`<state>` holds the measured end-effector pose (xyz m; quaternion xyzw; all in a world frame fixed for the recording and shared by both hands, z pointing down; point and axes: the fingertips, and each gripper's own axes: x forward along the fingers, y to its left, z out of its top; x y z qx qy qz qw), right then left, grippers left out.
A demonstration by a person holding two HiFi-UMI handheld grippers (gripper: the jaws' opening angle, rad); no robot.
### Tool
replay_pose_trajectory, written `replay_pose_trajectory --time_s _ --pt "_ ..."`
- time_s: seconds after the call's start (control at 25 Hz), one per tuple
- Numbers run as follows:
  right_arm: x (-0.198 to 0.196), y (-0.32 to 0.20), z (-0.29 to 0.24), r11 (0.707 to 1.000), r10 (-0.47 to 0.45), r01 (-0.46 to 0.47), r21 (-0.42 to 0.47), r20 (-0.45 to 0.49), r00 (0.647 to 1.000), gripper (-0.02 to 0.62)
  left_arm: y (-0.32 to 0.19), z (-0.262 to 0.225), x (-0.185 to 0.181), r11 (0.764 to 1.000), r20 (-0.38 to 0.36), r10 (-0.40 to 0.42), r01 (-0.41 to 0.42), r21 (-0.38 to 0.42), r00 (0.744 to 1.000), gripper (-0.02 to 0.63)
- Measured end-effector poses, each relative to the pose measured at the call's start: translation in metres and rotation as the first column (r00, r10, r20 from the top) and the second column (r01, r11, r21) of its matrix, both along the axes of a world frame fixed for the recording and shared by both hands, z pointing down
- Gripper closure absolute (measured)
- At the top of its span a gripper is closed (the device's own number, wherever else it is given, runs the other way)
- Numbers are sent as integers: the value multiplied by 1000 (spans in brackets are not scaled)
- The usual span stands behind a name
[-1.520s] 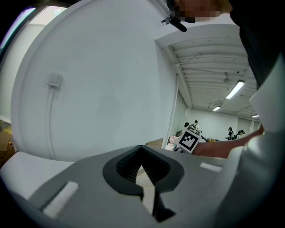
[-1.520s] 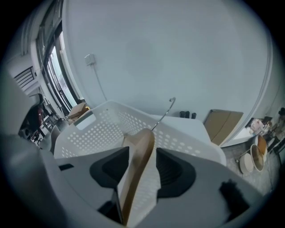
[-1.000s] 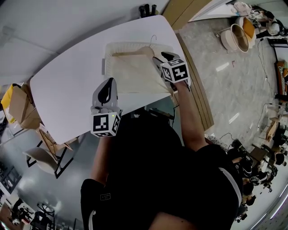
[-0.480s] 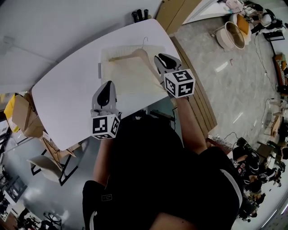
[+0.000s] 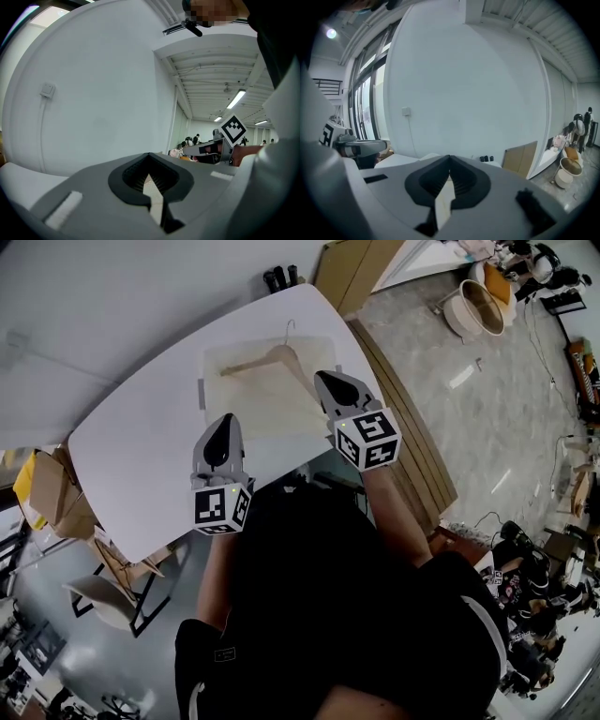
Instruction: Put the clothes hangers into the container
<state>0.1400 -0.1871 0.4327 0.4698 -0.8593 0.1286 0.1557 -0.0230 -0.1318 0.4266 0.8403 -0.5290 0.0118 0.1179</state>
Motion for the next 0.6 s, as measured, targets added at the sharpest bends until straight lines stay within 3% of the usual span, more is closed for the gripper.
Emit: replay_pose_trajectory --time_s 0.6 --pt "-13 45 16 999 -3 2 47 22 1000 580 10 2 8 1000 9 22 -22 10 1000 598"
